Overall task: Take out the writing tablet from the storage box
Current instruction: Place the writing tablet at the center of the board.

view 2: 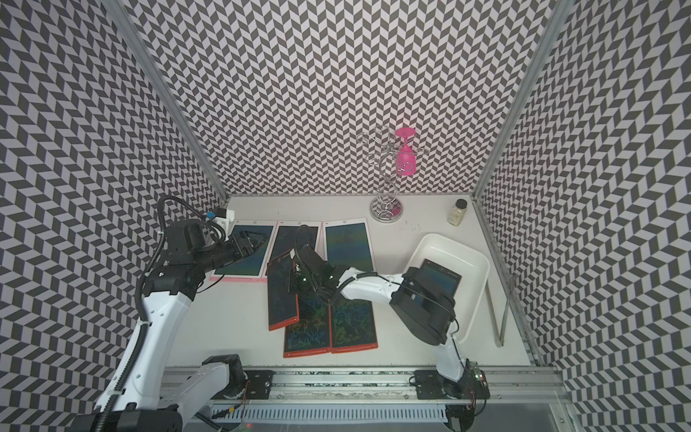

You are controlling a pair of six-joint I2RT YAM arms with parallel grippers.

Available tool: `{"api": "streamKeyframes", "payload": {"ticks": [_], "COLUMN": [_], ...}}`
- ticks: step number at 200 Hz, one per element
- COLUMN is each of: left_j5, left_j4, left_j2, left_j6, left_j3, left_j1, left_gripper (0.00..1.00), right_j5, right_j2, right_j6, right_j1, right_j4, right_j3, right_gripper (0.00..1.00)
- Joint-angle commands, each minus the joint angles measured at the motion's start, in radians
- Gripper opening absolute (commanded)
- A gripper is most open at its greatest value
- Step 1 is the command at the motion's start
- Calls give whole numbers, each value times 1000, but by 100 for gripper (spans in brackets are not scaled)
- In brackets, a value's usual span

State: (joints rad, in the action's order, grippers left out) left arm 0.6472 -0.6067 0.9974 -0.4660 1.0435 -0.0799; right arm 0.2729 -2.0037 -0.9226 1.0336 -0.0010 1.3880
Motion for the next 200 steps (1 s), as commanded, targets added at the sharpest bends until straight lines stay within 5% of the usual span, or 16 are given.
{"api": "streamKeyframes", "payload": {"ticks": [1, 92, 200], "left_j5": [53, 108, 131], "left_j4": [23, 48, 18], "left_j2": [-5, -3, 32], "left_j6": [-5, 3, 69], "left_j3": [-5, -27, -59], "left_j1": [-17, -47, -131], "left_gripper": [58, 58, 59], "right_j5": [-26, -47, -6], "right_j2": [-38, -185, -336], "right_j6": [-45, -168, -276], "right_j1": [36, 92, 129], "right_j4": [82, 160, 155], "right_j3": [59, 162, 287], "right_gripper": [0, 0, 12]}}
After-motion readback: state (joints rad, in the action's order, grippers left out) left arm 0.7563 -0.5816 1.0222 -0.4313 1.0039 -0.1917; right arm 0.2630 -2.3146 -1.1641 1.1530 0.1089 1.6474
